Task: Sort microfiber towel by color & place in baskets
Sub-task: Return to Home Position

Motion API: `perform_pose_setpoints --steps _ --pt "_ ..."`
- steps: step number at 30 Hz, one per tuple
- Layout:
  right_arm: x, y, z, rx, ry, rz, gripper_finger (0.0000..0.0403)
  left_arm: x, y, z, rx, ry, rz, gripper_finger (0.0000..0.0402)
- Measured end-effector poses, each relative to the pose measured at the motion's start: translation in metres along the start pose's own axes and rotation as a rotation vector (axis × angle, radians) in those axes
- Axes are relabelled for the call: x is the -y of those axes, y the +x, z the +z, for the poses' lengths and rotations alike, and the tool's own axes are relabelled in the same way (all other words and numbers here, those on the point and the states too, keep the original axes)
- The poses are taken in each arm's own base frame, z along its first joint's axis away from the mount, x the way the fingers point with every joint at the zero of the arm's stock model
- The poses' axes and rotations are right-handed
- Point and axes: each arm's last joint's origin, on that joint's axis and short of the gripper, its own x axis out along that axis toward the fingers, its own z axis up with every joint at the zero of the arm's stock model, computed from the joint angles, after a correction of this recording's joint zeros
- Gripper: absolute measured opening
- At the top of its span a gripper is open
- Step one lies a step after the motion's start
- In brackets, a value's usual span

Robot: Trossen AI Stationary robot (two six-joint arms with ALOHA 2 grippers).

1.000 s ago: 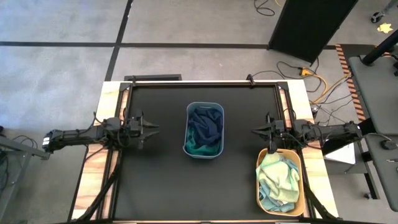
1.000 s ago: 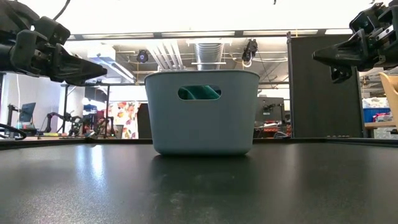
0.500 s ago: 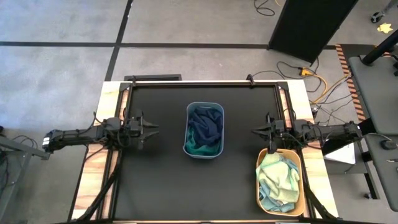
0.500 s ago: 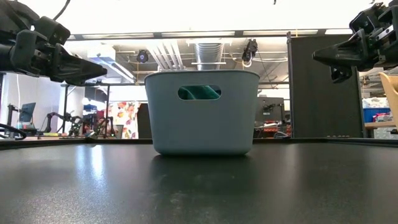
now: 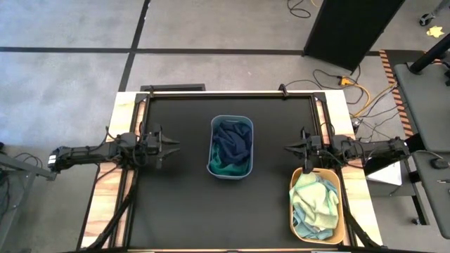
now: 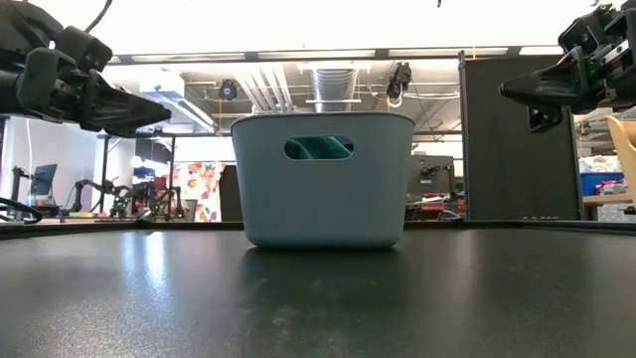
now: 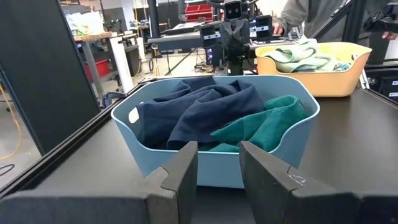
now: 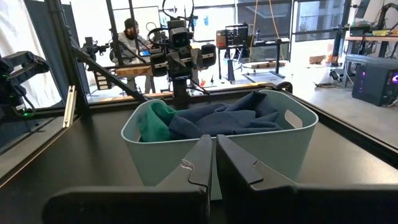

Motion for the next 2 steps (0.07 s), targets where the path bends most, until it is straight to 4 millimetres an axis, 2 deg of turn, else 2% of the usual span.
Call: perform_pose_setpoints --steps 2 --pt "0.0000 0.0000 0.0000 0.000 0.000 0.000 0.0013 0.0000 0.0000 0.0000 0.000 0.000 0.000 0.0105"
